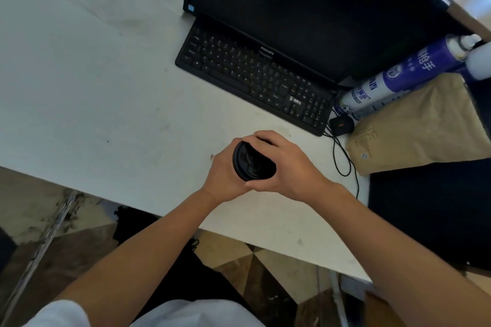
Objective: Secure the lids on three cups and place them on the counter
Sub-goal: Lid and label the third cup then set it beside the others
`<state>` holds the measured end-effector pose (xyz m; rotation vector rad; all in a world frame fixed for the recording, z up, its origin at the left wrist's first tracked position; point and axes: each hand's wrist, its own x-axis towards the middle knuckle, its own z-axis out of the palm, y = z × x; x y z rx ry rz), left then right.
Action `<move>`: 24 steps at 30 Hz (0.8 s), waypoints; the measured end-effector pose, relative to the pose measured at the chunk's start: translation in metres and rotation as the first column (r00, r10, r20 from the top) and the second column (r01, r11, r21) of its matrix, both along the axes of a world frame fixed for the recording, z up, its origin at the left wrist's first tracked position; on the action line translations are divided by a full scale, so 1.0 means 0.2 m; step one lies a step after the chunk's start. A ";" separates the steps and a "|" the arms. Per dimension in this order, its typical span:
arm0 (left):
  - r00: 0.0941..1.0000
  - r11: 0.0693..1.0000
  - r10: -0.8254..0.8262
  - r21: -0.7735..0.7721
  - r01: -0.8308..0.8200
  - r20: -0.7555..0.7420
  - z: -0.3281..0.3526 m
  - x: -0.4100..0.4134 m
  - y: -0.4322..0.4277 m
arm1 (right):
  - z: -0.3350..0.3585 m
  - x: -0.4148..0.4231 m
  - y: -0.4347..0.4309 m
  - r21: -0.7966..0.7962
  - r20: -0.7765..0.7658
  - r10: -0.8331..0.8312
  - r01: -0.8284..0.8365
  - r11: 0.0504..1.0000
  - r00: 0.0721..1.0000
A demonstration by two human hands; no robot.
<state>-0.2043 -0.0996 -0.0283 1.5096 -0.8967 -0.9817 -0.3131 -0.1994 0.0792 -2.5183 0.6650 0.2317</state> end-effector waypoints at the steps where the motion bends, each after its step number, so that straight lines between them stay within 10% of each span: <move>1: 1.000 1.000 0.003 0.007 -0.003 0.003 0.00 0.00 -0.01 | 0.00 0.00 -0.02 -0.003 -0.009 0.029 -0.029 1.000 1.000; 6: 0.999 0.999 0.031 0.025 -0.032 0.030 -0.01 -0.02 -0.01 | -0.01 -0.01 -0.03 0.004 0.010 0.040 -0.040 0.999 0.999; 17: 0.987 0.994 0.111 -0.013 -0.110 0.114 0.04 -0.06 -0.02 | -0.17 0.07 0.27 -0.027 0.261 -0.450 0.473 0.881 0.854; 24: 0.988 0.985 0.134 0.122 -0.124 -0.077 0.05 -0.03 0.09 | -0.22 -0.06 0.32 0.658 0.002 -0.786 0.591 0.466 0.618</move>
